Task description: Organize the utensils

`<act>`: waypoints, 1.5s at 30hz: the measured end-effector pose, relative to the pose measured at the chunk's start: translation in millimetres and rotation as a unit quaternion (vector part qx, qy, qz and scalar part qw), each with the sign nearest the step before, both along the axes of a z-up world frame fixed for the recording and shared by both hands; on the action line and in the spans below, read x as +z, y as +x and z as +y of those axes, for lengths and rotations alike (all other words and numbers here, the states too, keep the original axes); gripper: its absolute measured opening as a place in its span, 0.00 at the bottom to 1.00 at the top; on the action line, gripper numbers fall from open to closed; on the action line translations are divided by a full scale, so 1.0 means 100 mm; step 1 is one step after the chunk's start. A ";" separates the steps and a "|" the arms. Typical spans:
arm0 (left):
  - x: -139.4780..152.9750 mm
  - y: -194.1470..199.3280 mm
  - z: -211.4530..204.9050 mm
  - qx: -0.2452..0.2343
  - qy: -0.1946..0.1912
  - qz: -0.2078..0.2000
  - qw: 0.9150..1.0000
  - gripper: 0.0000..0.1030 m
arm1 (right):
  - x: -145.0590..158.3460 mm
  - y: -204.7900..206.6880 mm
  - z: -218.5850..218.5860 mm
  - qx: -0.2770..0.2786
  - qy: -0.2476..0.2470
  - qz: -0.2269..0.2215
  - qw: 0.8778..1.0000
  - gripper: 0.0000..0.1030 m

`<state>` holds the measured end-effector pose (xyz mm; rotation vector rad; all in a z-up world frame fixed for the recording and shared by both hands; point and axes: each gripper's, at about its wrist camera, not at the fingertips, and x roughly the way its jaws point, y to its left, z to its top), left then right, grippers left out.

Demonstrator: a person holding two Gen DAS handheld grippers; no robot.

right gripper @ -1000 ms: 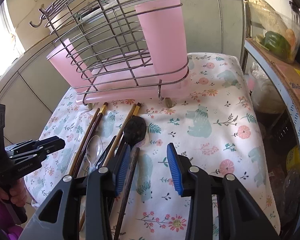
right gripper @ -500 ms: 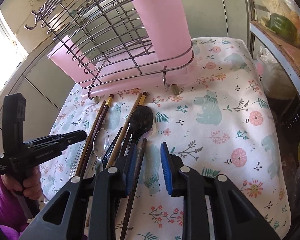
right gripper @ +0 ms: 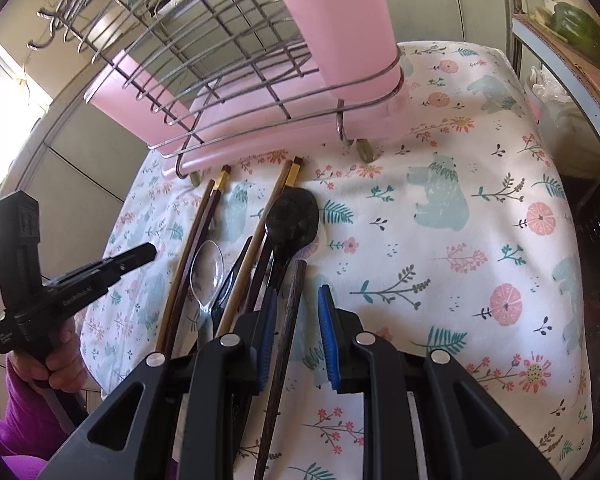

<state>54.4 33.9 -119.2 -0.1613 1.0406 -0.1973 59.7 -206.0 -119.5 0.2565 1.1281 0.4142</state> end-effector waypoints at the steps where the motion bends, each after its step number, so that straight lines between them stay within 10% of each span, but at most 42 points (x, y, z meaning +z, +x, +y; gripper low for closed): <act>1: -0.01 0.00 0.02 0.002 0.000 0.002 1.000 0.02 | -0.02 0.01 0.03 0.003 -0.004 0.003 1.000 0.20; 27: -0.10 0.15 0.00 -0.034 0.048 0.064 0.996 0.03 | -0.17 0.06 0.13 0.016 -0.037 0.008 0.999 0.10; 45: 0.59 -0.12 0.20 0.003 -0.020 -0.074 0.997 0.02 | 0.39 -0.12 -0.29 -0.035 0.028 -0.114 0.993 0.06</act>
